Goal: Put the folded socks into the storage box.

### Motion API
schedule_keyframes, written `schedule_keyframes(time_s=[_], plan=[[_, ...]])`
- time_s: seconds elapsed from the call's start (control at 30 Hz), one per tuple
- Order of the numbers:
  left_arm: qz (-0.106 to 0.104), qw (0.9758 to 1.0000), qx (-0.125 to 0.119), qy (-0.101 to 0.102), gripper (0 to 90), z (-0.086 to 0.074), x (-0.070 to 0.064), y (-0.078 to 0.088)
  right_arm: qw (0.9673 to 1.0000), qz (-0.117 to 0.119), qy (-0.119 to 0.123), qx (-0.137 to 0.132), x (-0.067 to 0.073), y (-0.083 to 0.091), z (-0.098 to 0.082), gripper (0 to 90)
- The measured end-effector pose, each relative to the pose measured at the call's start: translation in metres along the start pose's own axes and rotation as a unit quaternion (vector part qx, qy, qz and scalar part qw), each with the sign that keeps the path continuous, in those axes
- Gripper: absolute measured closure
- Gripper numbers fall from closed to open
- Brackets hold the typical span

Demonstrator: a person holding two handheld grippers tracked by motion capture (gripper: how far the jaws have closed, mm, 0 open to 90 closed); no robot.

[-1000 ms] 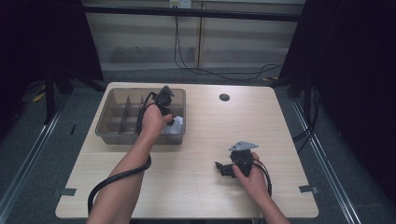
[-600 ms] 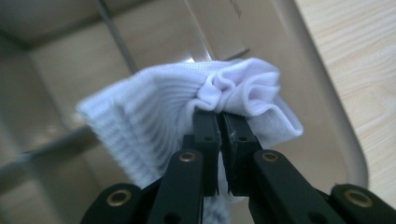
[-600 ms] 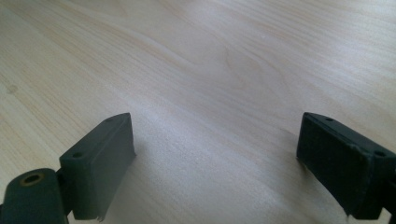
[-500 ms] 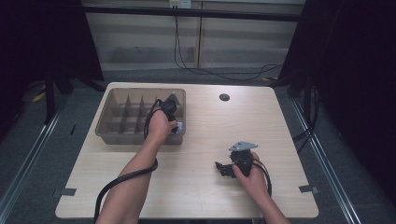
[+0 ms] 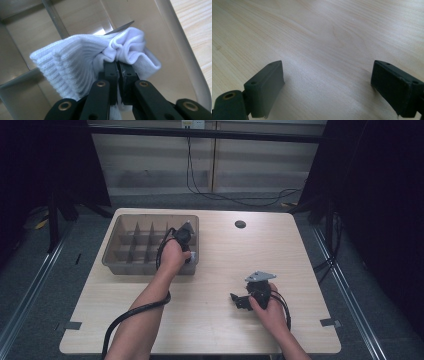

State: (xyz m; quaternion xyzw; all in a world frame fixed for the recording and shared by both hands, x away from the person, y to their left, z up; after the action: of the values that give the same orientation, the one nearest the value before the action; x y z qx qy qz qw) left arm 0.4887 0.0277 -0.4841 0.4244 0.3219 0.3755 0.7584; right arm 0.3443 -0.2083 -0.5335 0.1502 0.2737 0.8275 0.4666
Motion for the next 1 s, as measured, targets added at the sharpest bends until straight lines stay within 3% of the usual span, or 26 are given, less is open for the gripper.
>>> schedule_keyframes(time_s=[0.27, 0.53, 0.8, 1.0], plan=[[-0.005, 0.9999, -0.011, 0.011, 86.1, 0.0, 0.0, 0.008, 1.0, 0.0, 0.0, 0.0, 0.0, 0.0, 0.0, 10.7], [-0.01, 0.9996, -0.022, 0.016, 86.0, 0.001, 0.004, 0.032, 1.0, 0.0, -0.002, 0.001, 0.0, 0.0, 0.0, 10.7], [0.006, 0.9988, -0.039, 0.029, 85.9, -0.004, 0.027, 0.059, 1.0, 0.0, 0.0, -0.001, 0.0, 0.0, 0.0, 10.7], [0.012, 0.998, -0.04, 0.048, 85.7, -0.011, 0.042, 0.057, 1.0, -0.001, -0.002, -0.001, 0.0, 0.0, 0.0, 10.7]])
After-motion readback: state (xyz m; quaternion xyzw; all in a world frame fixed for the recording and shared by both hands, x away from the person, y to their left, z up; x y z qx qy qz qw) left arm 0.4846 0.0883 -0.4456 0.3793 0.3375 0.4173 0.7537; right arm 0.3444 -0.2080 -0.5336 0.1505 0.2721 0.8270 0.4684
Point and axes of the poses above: each handheld gripper's, and its own axes: y roughly backward along the jaws, z roughly out of its top, x roughly to its left, the point moved 4 cm from there along -y, roughly forward along the jaws, and after that the axes turned 9 degrees about -x, right-handed, at the moved point
